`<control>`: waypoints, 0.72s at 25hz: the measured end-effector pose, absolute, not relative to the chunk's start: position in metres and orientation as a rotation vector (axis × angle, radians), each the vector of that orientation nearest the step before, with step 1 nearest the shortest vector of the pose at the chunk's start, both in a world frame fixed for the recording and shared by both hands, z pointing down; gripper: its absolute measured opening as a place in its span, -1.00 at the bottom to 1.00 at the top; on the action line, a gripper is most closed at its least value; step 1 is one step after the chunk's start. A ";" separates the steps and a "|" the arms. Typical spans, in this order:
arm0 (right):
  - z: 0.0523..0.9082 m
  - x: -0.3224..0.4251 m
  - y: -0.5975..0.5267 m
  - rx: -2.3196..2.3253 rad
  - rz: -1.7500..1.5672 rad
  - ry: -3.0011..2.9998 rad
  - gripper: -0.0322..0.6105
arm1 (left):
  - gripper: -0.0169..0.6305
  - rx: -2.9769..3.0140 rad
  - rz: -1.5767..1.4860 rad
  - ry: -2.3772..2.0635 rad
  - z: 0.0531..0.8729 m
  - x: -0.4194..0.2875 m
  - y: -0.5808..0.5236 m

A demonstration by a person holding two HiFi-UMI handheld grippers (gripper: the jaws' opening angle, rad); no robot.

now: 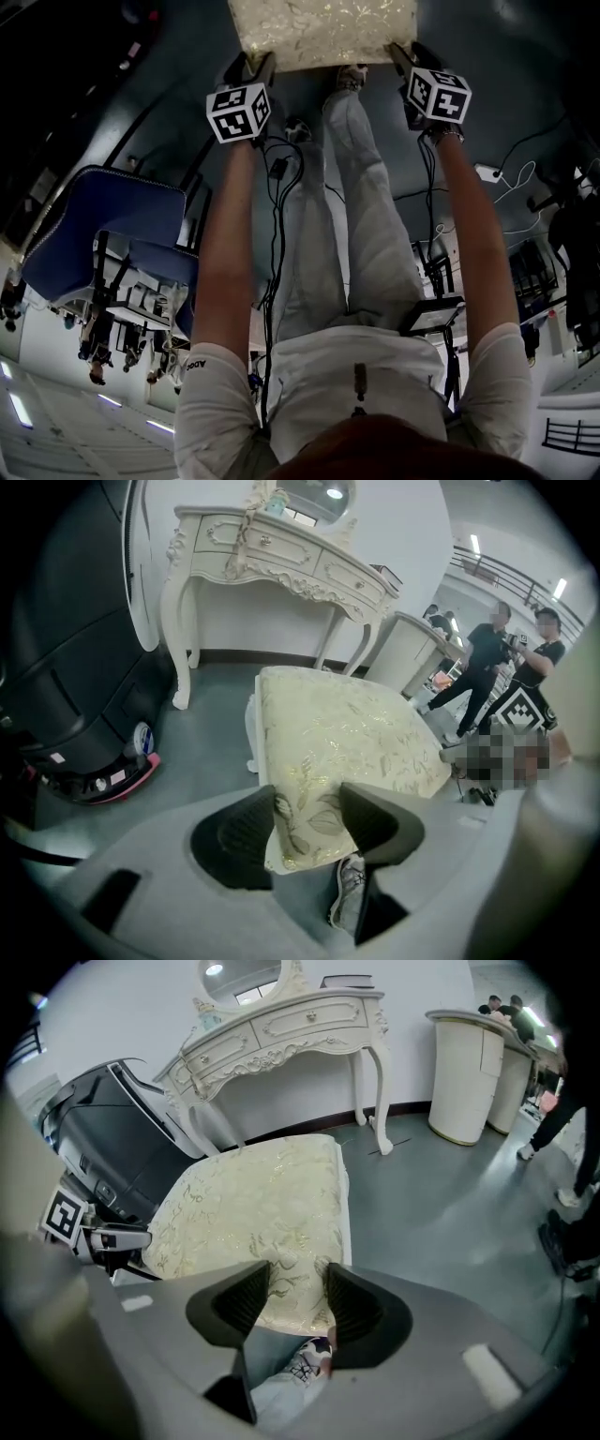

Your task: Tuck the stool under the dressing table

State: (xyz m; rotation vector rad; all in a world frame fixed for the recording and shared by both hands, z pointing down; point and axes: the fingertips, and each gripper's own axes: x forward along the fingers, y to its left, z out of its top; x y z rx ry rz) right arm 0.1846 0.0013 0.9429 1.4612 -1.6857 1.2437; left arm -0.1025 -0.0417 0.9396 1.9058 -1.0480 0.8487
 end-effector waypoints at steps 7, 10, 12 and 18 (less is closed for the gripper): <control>0.945 0.208 -0.064 1.387 1.234 -1.739 -0.25 | -0.24 1.865 0.873 -1.100 0.940 -0.080 -0.096; 0.945 0.224 -0.093 1.371 1.206 -1.759 -0.25 | -0.24 1.848 0.867 -1.111 0.939 -0.065 -0.117; 0.944 0.231 -0.109 1.366 1.183 -1.760 -0.25 | -0.24 1.833 0.855 -1.120 0.938 -0.058 -0.125; 0.946 0.230 -0.138 1.338 1.163 -1.771 -0.25 | -0.24 1.809 0.848 -1.130 0.942 -0.060 -0.145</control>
